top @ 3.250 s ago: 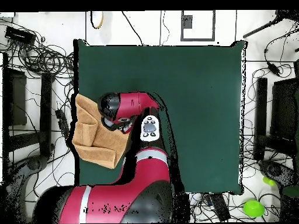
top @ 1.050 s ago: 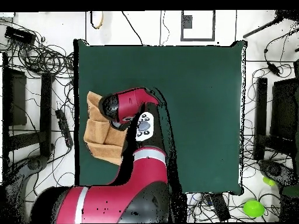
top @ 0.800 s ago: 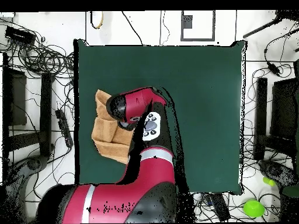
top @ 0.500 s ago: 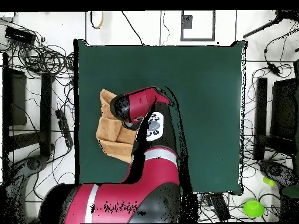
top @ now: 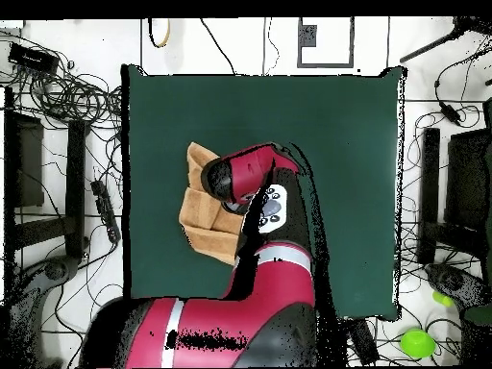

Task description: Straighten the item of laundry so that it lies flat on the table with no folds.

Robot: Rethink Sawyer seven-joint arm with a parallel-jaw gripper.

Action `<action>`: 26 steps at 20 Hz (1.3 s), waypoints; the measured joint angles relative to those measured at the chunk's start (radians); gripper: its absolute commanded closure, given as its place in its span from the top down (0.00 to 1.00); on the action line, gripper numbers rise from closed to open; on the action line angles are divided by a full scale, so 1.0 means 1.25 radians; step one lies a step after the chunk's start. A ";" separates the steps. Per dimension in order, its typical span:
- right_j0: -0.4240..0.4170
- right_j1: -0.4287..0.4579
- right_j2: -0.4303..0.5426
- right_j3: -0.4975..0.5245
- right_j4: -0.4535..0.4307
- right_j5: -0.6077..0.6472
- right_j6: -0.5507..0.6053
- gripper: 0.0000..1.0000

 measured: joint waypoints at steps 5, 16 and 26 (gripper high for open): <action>-0.026 -0.003 0.000 0.000 -0.046 -0.016 0.000 0.00; -0.095 -0.009 0.000 0.000 -0.139 -0.059 0.000 0.00; -0.129 -0.010 0.000 0.000 -0.218 -0.089 0.000 0.00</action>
